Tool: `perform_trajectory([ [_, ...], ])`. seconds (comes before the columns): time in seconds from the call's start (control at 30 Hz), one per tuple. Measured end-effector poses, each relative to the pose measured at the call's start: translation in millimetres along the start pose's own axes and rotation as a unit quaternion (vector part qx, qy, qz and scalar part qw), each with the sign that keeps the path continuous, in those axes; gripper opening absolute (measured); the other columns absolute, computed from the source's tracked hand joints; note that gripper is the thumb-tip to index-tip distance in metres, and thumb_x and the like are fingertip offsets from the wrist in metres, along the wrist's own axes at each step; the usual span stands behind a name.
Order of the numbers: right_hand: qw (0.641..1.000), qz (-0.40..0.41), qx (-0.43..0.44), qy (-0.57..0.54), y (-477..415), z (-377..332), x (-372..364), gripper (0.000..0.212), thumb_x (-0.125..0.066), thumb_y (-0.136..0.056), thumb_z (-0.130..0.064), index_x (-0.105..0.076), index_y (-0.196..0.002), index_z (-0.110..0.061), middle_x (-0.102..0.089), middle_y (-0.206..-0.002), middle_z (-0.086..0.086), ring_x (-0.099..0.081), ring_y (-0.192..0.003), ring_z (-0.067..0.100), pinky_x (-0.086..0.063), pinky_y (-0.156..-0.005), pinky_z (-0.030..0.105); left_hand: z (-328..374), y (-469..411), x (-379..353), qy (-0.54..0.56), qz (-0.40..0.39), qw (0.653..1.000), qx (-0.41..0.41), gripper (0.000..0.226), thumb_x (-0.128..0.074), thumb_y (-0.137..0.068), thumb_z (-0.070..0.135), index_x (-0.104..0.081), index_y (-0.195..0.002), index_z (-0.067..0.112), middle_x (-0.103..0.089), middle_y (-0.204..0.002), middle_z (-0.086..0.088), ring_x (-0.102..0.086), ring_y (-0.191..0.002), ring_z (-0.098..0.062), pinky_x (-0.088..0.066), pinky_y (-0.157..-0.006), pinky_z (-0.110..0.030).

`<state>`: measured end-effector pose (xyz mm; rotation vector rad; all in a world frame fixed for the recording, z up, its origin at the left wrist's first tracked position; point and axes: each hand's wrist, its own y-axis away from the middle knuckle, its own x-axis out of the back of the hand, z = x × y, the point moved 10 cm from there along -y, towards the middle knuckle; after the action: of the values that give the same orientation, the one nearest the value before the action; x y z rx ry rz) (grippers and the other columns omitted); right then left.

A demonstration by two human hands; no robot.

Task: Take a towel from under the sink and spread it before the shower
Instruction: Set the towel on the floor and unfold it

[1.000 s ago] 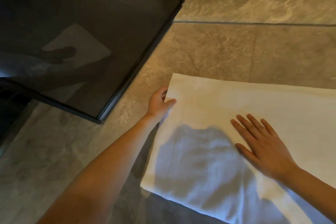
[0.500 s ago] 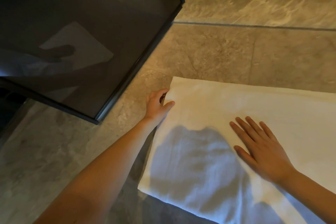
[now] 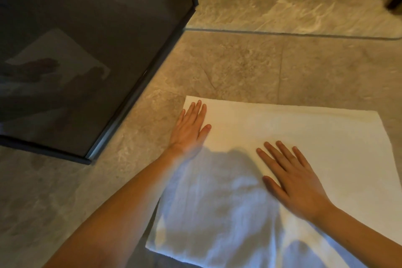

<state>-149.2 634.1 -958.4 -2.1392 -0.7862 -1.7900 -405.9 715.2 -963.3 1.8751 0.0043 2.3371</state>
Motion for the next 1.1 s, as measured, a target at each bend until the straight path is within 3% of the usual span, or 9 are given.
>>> perform_trajectory([
  [0.13,1.000,-0.005,-0.001,-0.006,-2,0,0,0.059,-0.018,-0.100,-0.054,-0.013,-0.155,-0.033,-0.015,-0.162,-0.005,-0.004,-0.150,0.018,-0.007,-0.120,0.043,2,0,1,-0.007,-0.008,1.000,-0.006,0.062,-0.020,-0.102,0.045,-0.002,-0.154,0.018,0.003,-0.163,0.000,0.012,-0.147,-0.008,0.006,-0.120,-0.033],
  [0.27,1.000,-0.016,-0.007,0.005,-2,-2,4,0.061,-0.012,-0.098,-0.055,-0.004,-0.155,-0.033,-0.004,-0.163,-0.006,0.006,-0.150,0.016,0.002,-0.121,0.040,22,6,13,-0.046,-0.031,0.998,0.007,0.062,-0.022,-0.103,0.039,-0.001,-0.154,0.011,0.004,-0.163,-0.008,0.009,-0.149,-0.018,0.008,-0.120,-0.036],
  [0.43,0.995,0.058,-0.039,-0.076,30,-21,20,0.058,-0.024,-0.103,-0.044,-0.015,-0.156,-0.020,-0.012,-0.163,0.001,-0.005,-0.150,0.020,-0.006,-0.122,0.041,150,112,-1,0.004,0.015,0.984,-0.178,0.060,-0.028,-0.102,0.038,-0.021,-0.152,0.005,-0.019,-0.160,-0.013,-0.013,-0.149,-0.026,-0.010,-0.120,-0.044],
  [0.53,0.990,0.055,-0.057,-0.113,54,-40,1,0.058,-0.029,-0.102,-0.040,-0.023,-0.154,-0.015,-0.014,-0.161,0.000,-0.009,-0.150,0.018,-0.007,-0.122,0.038,183,154,-33,0.016,-0.011,0.980,-0.197,0.060,-0.033,-0.103,0.038,-0.023,-0.151,0.005,-0.018,-0.160,-0.011,-0.012,-0.149,-0.024,-0.013,-0.120,-0.043],
  [0.63,0.994,0.025,-0.048,-0.091,65,-35,-14,0.061,-0.034,-0.102,-0.041,-0.021,-0.154,-0.015,-0.014,-0.161,0.001,-0.008,-0.150,0.019,-0.006,-0.122,0.038,175,158,-43,-0.016,-0.029,0.982,-0.188,0.060,-0.033,-0.101,0.040,-0.027,-0.149,0.004,-0.020,-0.158,-0.012,-0.016,-0.148,-0.025,-0.020,-0.117,-0.045],
  [0.8,0.996,-0.005,-0.090,-0.015,96,3,-24,0.063,-0.018,-0.102,-0.049,-0.006,-0.156,-0.020,-0.004,-0.163,-0.002,-0.003,-0.150,0.016,0.000,-0.121,0.037,117,171,-35,-0.032,-0.018,0.989,-0.147,0.064,-0.031,-0.100,0.042,-0.025,-0.150,0.004,-0.021,-0.159,-0.013,-0.019,-0.147,-0.025,-0.021,-0.117,-0.046],
  [0.93,0.989,-0.006,-0.145,0.002,124,34,-24,0.063,-0.015,-0.100,-0.049,-0.007,-0.156,-0.021,-0.007,-0.164,-0.001,-0.005,-0.150,0.017,-0.005,-0.121,0.040,72,187,-23,-0.016,0.009,0.996,-0.091,0.066,-0.035,-0.096,0.040,-0.029,-0.148,0.000,-0.024,-0.158,-0.016,-0.022,-0.146,-0.026,-0.023,-0.116,-0.050],
  [1.1,0.987,-0.013,-0.161,0.010,127,35,-19,0.065,-0.018,-0.098,-0.048,-0.008,-0.155,-0.019,-0.009,-0.163,0.001,-0.003,-0.150,0.021,-0.003,-0.121,0.041,76,188,-17,-0.037,-0.012,0.995,-0.094,0.066,-0.030,-0.097,0.040,-0.028,-0.147,-0.003,-0.023,-0.157,-0.020,-0.024,-0.145,-0.032,-0.026,-0.113,-0.054],
])
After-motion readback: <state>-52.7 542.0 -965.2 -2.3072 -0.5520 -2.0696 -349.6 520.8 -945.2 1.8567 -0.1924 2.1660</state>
